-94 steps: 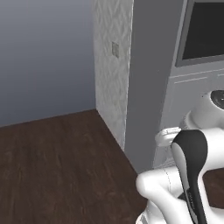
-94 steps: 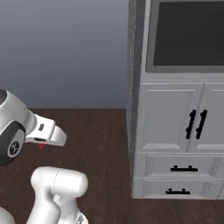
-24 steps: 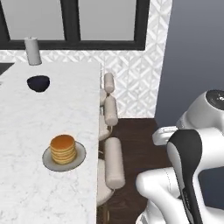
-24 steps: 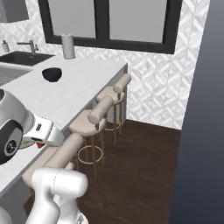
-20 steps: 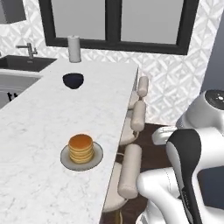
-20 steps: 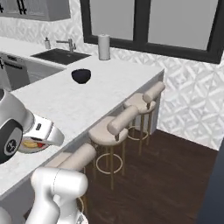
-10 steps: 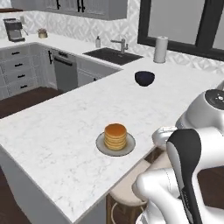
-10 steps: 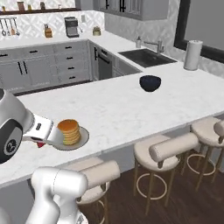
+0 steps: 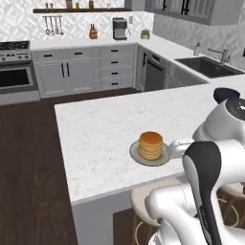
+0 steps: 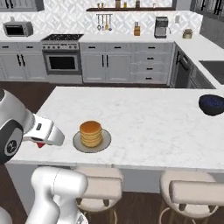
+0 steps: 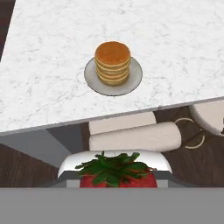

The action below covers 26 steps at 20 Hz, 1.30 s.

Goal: Take the strawberry from the fridge and place it on top of the pancake, located on the dining counter.

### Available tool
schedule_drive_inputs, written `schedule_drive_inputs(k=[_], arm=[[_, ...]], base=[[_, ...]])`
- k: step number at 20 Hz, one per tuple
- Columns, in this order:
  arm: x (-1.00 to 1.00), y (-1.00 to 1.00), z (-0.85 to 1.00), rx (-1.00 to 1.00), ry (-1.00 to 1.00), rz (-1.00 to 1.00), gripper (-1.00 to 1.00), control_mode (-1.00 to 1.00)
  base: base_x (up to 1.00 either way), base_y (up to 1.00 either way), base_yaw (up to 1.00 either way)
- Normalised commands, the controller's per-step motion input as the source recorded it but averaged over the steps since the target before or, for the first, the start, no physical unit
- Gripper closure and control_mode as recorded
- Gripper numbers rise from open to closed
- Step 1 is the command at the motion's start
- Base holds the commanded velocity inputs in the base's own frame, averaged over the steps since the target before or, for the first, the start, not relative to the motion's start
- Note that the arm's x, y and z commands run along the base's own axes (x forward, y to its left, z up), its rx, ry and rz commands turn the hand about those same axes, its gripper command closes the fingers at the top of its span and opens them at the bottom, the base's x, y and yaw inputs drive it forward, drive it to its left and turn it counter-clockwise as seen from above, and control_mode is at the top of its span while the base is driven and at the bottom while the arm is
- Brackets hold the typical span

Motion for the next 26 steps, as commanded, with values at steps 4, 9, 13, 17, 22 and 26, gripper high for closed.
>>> schedule_drive_inputs(k=[4, 9, 13, 17, 22, 26], arm=[[0.0, 0.0, 0.0, 0.0, 0.0, 0.0, 1.0, 1.0], [0.0, 0.0, 0.0, 0.0, 0.0, 0.0, 1.0, 1.0], [0.0, 0.0, 0.0, 0.0, 0.0, 0.0, 1.0, 1.0], [0.0, 0.0, 0.0, 0.0, 0.0, 0.0, 1.0, 1.0], [0.0, 0.0, 0.0, 0.0, 0.0, 0.0, 1.0, 1.0], [0.0, 0.0, 0.0, 0.0, 0.0, 0.0, 1.0, 1.0]], base=[[0.34, -0.73, 0.33], [0.37, -0.77, 0.32], [0.06, -0.89, 0.11], [-0.02, -0.4, -0.18], [0.07, 0.22, -0.15], [0.14, 0.63, -0.06]])
